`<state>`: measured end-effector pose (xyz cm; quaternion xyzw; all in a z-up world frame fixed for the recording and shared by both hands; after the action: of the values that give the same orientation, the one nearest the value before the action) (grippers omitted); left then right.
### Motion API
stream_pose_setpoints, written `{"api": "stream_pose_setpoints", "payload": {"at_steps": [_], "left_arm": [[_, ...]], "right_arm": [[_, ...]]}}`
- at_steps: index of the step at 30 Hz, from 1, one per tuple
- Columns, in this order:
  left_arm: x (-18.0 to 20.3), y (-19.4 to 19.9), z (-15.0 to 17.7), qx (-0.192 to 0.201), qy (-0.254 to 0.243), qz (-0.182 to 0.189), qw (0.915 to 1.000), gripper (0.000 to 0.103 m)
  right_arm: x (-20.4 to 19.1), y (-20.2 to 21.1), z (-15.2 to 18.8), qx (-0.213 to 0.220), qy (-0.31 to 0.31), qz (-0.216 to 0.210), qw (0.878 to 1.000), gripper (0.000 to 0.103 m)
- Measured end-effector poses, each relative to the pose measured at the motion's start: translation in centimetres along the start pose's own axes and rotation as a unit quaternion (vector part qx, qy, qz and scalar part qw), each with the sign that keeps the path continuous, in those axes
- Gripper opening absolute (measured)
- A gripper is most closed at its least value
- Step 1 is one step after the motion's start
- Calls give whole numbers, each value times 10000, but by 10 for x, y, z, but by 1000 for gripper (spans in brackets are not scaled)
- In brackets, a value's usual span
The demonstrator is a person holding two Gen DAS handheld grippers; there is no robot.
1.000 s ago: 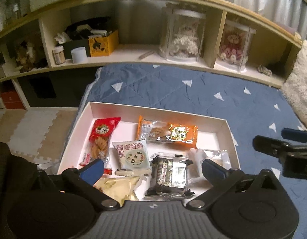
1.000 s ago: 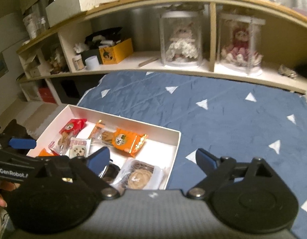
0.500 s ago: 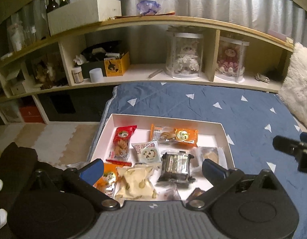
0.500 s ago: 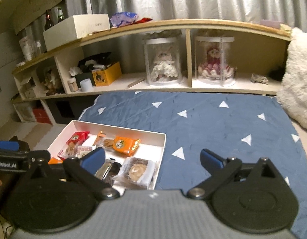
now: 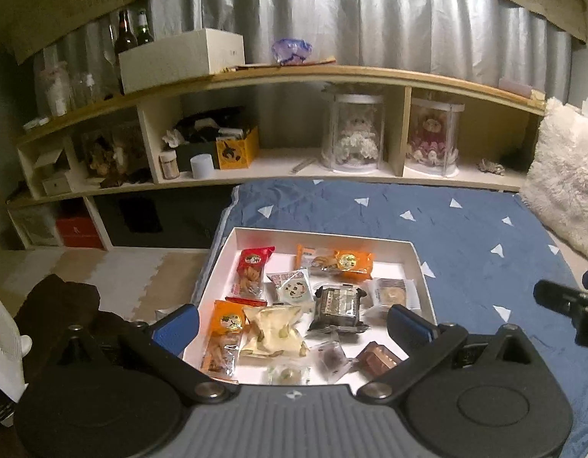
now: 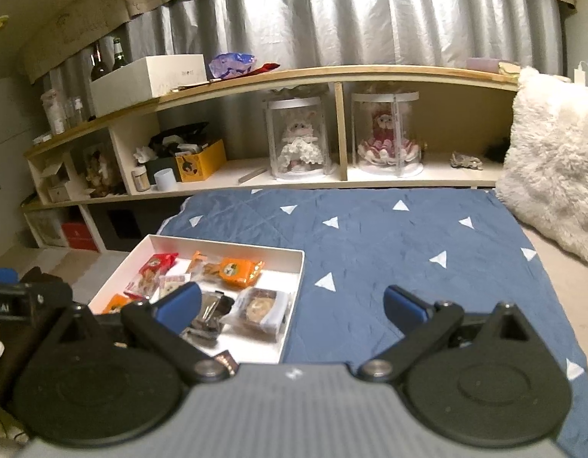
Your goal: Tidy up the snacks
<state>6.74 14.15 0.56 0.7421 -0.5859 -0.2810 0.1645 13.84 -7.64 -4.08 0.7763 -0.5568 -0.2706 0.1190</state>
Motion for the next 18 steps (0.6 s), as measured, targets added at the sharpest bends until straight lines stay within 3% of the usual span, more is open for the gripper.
{"api": "stream_pose_setpoints", "payload": {"at_steps": [7, 18], "left_arm": [[0, 27, 14, 224, 121, -7, 9997, 103], [11, 38, 44, 339, -106, -44, 9994, 103]], "right_arm": [[3, 29, 14, 86, 100, -19, 9999, 102], [15, 50, 34, 168, 174, 103, 9997, 102]]}}
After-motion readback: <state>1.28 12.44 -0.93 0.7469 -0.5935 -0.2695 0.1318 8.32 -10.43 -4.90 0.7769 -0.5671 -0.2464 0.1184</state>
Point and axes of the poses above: each gripper's, at about its wrist camera, not at the fingertips, and y roughly against the way its jaws point, x to its right, z to its underside, the point moved 7 cm from there along -y, roughly the way its jaws point, and after that the axes turned 12 degrees about -y, right-handed, at the moved point
